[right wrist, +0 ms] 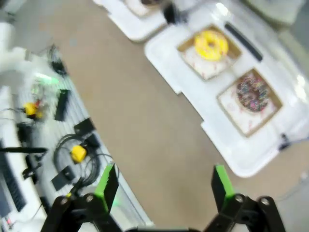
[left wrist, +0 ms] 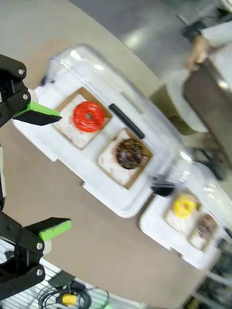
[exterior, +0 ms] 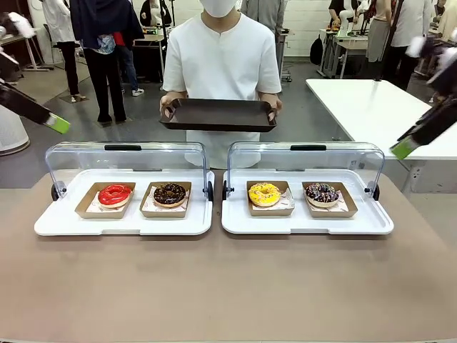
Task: Provide the desired donut to the person.
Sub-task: Pick up and lift the Paper togo box containing the Donut pointed at by the person.
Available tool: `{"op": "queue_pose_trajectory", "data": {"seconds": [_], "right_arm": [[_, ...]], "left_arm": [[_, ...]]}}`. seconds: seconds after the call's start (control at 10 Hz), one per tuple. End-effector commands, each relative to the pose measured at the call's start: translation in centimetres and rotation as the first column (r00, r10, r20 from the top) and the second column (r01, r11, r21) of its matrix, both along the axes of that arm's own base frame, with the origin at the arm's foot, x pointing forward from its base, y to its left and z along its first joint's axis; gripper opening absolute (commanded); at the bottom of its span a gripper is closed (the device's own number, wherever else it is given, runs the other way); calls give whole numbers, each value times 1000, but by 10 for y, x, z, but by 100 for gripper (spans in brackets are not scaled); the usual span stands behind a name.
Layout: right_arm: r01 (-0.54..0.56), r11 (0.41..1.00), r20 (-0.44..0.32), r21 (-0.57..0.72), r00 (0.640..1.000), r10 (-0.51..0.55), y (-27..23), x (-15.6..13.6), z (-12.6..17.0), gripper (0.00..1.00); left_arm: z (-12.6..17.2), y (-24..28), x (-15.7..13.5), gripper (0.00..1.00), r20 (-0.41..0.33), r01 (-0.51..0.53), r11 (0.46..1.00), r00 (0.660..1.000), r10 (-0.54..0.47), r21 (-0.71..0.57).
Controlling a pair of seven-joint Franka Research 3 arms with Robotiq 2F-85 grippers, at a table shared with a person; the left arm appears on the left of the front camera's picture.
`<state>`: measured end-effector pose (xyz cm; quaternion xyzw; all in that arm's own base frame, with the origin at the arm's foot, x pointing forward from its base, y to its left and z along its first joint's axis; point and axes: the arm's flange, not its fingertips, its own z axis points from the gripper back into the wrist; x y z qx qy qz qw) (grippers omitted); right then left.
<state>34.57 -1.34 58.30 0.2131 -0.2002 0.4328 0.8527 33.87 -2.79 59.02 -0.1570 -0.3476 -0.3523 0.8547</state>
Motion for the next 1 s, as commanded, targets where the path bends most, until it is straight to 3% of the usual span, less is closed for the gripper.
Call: {"op": "queue_pose_trajectory", "data": {"seconds": [0.0,0.4,0.6,0.7,0.9], "right_arm": [[-175,966,-29,189,983,183,-38,16,2,100],[-178,921,72,346,984,163,-126,13,-5,100],[-168,924,101,343,985,141,-151,4,-5,100],[-166,914,104,370,985,136,-163,1,-6,100],[-164,909,90,383,986,140,-178,-3,-9,100]], "left_arm": [[-16,33,2,100,37,146,979,989,-142,-141],[-42,113,-2,100,223,172,958,967,-121,-228],[-49,139,-14,100,287,172,952,953,-96,-252],[-51,152,-15,100,269,169,949,958,-96,-265],[-52,170,-19,100,156,175,943,979,-134,-282]]}}
